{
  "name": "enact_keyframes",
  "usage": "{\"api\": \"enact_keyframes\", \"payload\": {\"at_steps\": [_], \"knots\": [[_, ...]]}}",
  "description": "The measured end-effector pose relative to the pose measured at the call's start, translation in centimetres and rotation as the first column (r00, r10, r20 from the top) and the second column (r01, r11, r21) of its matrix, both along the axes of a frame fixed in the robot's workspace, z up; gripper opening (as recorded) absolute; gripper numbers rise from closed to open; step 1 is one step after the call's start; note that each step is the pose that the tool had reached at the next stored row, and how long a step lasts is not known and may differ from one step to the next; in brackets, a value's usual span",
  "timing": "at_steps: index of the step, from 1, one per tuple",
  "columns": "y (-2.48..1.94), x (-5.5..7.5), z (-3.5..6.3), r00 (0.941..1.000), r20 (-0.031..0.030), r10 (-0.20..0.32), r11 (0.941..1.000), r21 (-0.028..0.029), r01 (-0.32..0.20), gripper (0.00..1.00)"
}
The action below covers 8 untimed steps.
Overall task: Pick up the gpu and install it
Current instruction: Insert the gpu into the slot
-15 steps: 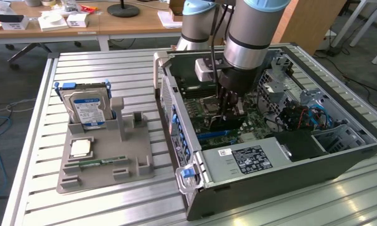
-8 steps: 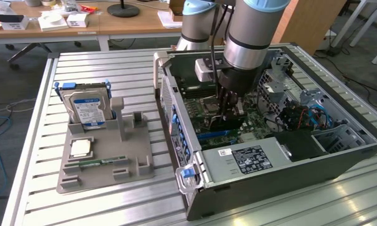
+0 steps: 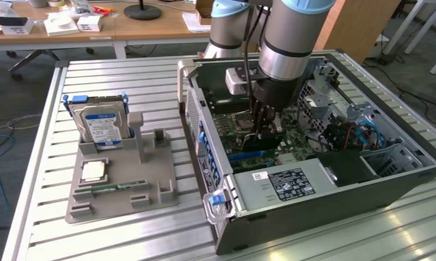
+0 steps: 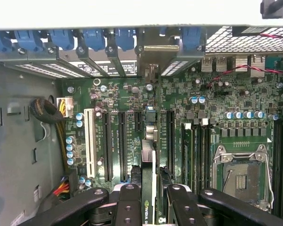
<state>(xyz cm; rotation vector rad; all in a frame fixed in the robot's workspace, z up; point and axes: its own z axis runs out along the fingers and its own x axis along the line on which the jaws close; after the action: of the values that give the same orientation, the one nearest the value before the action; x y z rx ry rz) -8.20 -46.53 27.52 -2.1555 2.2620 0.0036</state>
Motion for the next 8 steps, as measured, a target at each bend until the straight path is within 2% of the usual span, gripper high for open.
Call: {"api": "enact_keyframes", "payload": {"at_steps": [8], "knots": [[0.04, 0.01, -0.01, 1.0000, 0.0002, 0.002, 1.0000, 0.0003, -0.002, 0.25]]}}
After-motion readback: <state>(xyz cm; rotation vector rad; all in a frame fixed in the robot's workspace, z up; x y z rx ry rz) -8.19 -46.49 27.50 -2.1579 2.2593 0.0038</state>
